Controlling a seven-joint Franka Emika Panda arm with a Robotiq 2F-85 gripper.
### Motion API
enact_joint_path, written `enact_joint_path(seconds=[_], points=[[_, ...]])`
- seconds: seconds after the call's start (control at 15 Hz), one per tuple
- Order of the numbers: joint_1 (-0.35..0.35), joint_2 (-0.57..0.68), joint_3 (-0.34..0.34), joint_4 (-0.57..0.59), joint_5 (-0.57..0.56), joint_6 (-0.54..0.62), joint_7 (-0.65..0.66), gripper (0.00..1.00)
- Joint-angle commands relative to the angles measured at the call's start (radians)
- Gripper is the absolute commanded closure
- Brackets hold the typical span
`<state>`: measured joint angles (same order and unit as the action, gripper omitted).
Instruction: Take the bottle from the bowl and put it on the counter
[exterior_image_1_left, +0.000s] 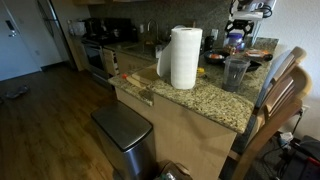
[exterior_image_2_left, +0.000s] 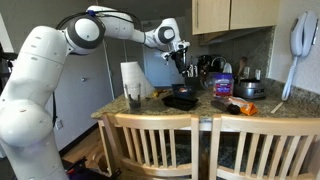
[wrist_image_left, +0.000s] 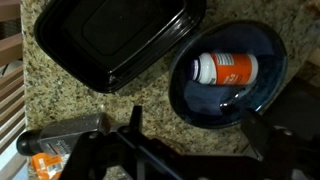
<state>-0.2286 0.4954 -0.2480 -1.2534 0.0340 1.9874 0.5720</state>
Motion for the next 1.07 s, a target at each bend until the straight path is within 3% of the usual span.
enact_joint_path(seconds=[0.0,0.2,0.27,0.33,0.6,0.67,1.0], points=[[-0.04,0.079,0.051,0.066,0.055,-0.047,-0.191,0.0],[-0.07,0.143,0.084,0.104,0.089,-0.071,-0.36,0.0],[-0.066,0.167,0.082,0.132,0.07,-0.126,-0.389,0.0],[-0.036,0.114,0.058,0.049,0.06,-0.045,-0.309,0.0],[-0.044,0.156,0.062,0.094,0.06,-0.086,-0.362,0.0],[-0.077,0.166,0.103,0.143,0.076,-0.188,-0.49,0.0],[-0.096,0.181,0.149,0.225,0.08,-0.351,-0.704,0.0]])
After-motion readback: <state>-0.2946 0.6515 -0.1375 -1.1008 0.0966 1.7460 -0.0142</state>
